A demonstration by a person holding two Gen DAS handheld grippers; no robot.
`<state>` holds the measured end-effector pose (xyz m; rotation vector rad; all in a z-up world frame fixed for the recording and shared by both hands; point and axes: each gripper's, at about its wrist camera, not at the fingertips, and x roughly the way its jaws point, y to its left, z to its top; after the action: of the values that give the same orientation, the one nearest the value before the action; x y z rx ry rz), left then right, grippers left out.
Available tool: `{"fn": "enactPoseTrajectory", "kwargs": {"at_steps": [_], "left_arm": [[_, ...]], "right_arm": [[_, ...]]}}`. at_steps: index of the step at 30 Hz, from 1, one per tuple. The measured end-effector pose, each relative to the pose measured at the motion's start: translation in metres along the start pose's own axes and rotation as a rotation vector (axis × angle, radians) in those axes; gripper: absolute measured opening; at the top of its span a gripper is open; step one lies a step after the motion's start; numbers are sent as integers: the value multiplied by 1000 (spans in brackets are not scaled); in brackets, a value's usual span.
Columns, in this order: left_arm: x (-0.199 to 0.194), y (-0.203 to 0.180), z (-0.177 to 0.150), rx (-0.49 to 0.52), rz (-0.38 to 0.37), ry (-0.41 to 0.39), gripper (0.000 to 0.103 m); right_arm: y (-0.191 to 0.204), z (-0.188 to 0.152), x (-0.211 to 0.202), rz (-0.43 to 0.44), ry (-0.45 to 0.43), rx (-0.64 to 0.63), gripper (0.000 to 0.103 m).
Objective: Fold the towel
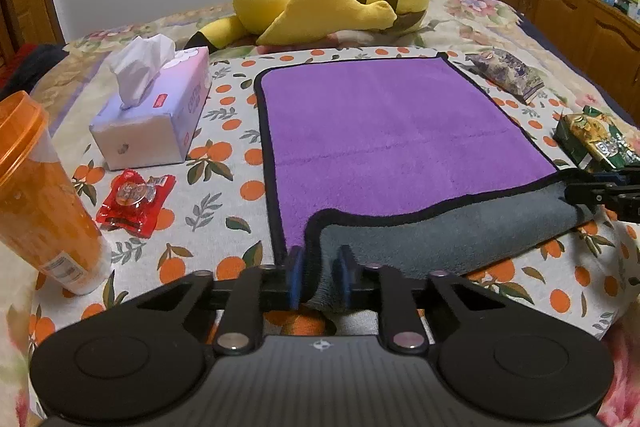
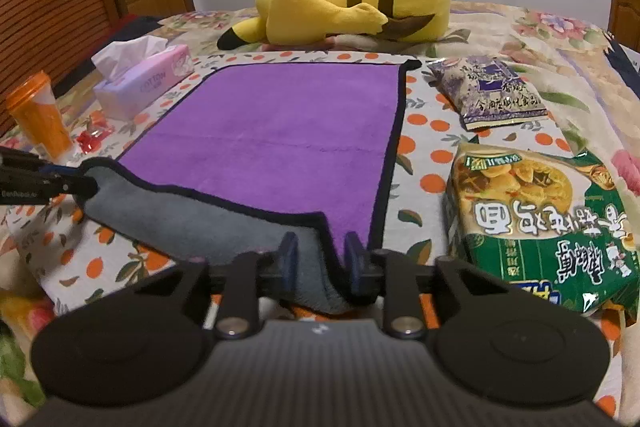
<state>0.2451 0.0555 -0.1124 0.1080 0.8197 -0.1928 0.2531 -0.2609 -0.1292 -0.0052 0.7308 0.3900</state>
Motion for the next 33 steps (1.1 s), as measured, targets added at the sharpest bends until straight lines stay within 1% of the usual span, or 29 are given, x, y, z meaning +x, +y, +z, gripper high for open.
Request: {"fn": "enactPoseTrajectory", "kwargs": {"at_steps": [4,5,6,14,18,21,24,33], "left_arm": [[-3,-2,1,5,-8,-14,10],[-4,-2,1,5,-11,-17,10],[-5,-3,2,6,-12,-20,10],[-10,-6,4,26,-12,-40,9],[-15,-6,7,21,-11,-73,8],[-19,-4,9,5,-27,-94,8],[-21,-3,12,-4,-17,-116,7],[-24,-3,17,-1,-22,-146,7]], "right_arm": [[-1,0,0,-10,0,-11,19],[-1,0,0,-9,0,-14,11],[-1,0,0,-8,1,-16,7],[0,0,-1,-5,-7,-29,5],[0,2,-5,-8,-36,-26,5],[0,5,-7,-6,-64,-30,5],[-2,8,-9,-10,-86,-34,5],[0,10,-6,-28,-101,-80,4]]}}
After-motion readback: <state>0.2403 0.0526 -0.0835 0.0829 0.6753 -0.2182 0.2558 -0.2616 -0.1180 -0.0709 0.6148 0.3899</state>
